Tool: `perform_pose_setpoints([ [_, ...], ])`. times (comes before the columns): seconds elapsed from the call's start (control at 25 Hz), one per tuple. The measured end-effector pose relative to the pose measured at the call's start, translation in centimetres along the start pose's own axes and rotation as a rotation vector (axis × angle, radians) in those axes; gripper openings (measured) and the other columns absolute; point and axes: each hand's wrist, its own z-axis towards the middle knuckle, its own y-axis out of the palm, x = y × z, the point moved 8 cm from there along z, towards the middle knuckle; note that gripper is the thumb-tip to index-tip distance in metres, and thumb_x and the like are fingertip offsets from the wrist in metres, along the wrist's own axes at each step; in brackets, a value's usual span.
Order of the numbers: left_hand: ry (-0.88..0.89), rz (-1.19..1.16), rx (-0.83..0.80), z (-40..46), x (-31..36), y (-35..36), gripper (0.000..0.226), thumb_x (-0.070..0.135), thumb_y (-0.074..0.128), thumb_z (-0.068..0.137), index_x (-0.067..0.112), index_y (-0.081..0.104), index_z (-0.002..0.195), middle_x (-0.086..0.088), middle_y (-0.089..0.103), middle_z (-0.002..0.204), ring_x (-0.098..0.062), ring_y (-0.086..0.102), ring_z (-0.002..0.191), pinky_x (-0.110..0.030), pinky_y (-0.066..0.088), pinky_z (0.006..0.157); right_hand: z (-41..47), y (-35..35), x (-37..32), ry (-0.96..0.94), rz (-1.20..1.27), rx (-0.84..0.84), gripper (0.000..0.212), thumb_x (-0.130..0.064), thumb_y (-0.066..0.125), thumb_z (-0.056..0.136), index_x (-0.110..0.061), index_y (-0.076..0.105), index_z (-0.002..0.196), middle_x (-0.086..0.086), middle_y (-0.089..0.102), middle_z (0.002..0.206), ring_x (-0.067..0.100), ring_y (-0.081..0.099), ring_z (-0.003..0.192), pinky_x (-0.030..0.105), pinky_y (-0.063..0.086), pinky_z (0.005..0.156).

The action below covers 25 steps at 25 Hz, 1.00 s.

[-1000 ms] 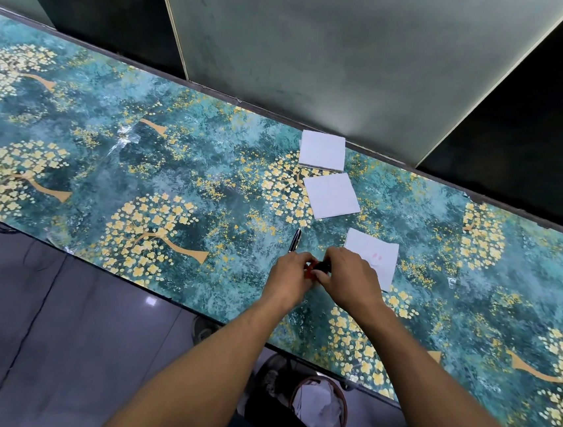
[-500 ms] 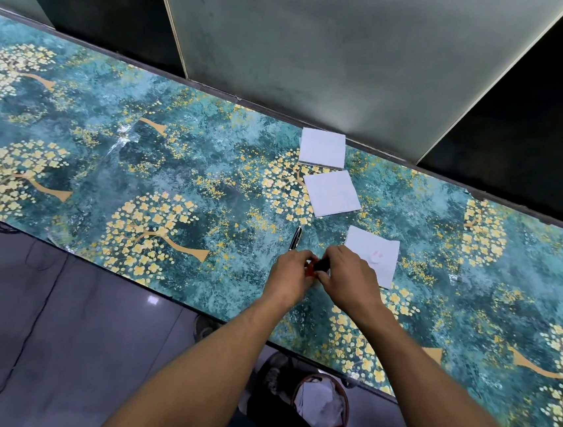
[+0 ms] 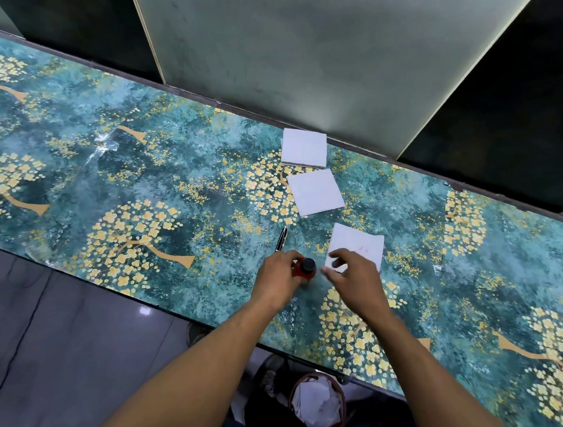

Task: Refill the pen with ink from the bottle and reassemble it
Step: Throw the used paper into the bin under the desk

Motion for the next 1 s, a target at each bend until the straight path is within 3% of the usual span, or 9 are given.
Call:
perform_pose_setpoints([
  [0.2,-0.018,-0.003,-0.006,-0.1,-0.2,0.1,0.047,0.02,0.081,0.075,0.029,0.065,0.119,-0.001,0.066,0.117,-0.02,0.064,0.104,-0.039,0.052,0.094,0.2,-4.2,6.8,0.349,0.071,0.283,0.04,-0.039,0.071,0.089,-0.017,0.06,0.121,0.006,0.068,0.114,0.026,0.063,0.099,0.036,0.047,0.078],
  [0.32,-0.025,0.016,-0.009,-0.2,-0.1,0.1,0.048,0.022,0.08,0.076,0.031,0.064,0.119,0.002,0.066,0.118,-0.017,0.065,0.104,-0.04,0.053,0.092,0.6,-3.8,9.7,0.53,0.07,0.257,0.052,-0.046,0.074,0.084,-0.015,0.056,0.122,0.011,0.061,0.122,0.034,0.06,0.109,0.04,0.046,0.082],
  [0.4,-0.028,0.05,0.001,-0.3,-0.2,0.0,0.047,0.025,0.08,0.077,0.033,0.063,0.12,0.004,0.066,0.119,-0.015,0.065,0.102,-0.041,0.055,0.089,0.9,-2.6,10.7,0.598,0.089,0.208,0.05,-0.051,0.075,0.079,-0.017,0.058,0.112,0.011,0.063,0.115,0.035,0.062,0.102,0.042,0.05,0.081],
  [0.6,-0.039,0.091,0.018,-0.6,-0.2,-0.1,0.049,0.028,0.078,0.079,0.037,0.061,0.124,0.007,0.066,0.121,-0.014,0.065,0.104,-0.041,0.055,0.088,1.5,-1.3,10.4,0.584,0.074,0.184,0.032,-0.041,0.072,0.078,-0.02,0.069,0.103,0.008,0.069,0.105,0.033,0.065,0.089,0.042,0.055,0.077],
  [0.72,-0.051,0.11,0.024,-0.8,0.0,-0.1,0.05,0.031,0.077,0.08,0.037,0.059,0.127,0.007,0.065,0.123,-0.014,0.065,0.105,-0.041,0.055,0.087,1.1,-1.2,10.0,0.554,0.202,0.179,0.023,-0.027,0.07,0.085,-0.019,0.072,0.107,0.006,0.073,0.103,0.031,0.066,0.085,0.036,0.051,0.071],
  [0.88,-0.063,0.105,0.044,-1.5,-0.1,-0.1,0.061,0.031,0.075,0.083,0.033,0.051,0.138,0.002,0.065,0.126,-0.02,0.064,0.11,-0.043,0.053,0.093,-0.7,-0.5,10.0,0.531,0.41,0.203,0.028,-0.015,0.07,0.088,-0.013,0.069,0.116,0.008,0.074,0.11,0.03,0.067,0.09,0.041,0.056,0.077],
  [1.0,-0.075,0.087,0.028,-2.6,-0.5,0.3,0.073,0.035,0.077,0.081,0.03,0.041,0.144,0.002,0.066,0.124,-0.021,0.064,0.11,-0.045,0.051,0.097,-2.7,-0.2,9.7,0.527,0.541,0.228,0.027,-0.009,0.067,0.092,-0.009,0.068,0.118,0.004,0.071,0.107,0.026,0.064,0.086,0.028,0.047,0.06],
])
